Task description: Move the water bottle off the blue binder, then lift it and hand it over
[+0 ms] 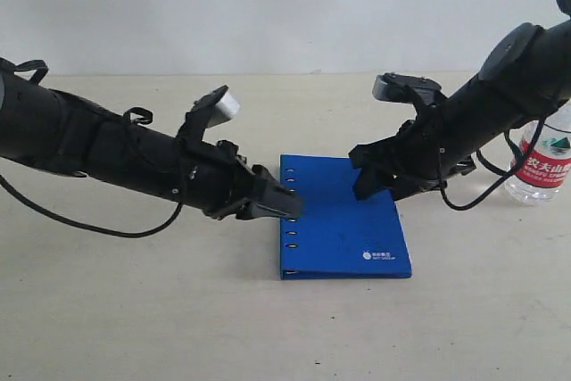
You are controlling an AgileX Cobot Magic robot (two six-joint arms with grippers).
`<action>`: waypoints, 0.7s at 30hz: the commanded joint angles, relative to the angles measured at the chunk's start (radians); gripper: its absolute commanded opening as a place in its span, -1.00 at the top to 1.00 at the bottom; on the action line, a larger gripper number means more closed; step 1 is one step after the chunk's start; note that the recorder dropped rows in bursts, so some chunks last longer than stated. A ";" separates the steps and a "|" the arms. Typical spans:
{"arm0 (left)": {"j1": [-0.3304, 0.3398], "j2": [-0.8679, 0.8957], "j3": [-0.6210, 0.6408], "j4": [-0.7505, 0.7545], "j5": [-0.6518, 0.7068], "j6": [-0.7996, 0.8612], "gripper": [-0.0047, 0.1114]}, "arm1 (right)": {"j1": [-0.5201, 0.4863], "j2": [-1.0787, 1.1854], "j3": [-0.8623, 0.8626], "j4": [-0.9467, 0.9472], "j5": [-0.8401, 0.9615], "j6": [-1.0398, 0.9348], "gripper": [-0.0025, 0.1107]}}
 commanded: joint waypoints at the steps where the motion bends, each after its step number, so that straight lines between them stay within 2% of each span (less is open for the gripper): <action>1: 0.047 -0.003 0.006 0.001 -0.123 -0.062 0.00 | -0.002 -0.009 0.002 -0.018 -0.092 0.174 0.03; 7: 0.047 0.004 0.006 0.003 -0.127 -0.062 0.00 | -0.003 0.003 0.002 -0.180 -0.094 0.340 0.03; 11: 0.047 0.087 0.006 -0.045 -0.119 -0.086 0.00 | -0.003 0.084 0.002 -0.139 -0.034 0.285 0.03; 13: 0.047 0.110 0.006 -0.055 -0.071 -0.095 0.00 | -0.003 0.107 0.002 -0.077 -0.011 0.193 0.03; 16: 0.047 0.111 0.003 -0.055 -0.067 -0.081 0.00 | -0.003 0.133 0.002 0.094 0.037 0.000 0.03; 21: 0.047 0.112 -0.020 -0.063 -0.018 -0.027 0.00 | -0.003 0.193 0.002 0.382 0.191 -0.313 0.03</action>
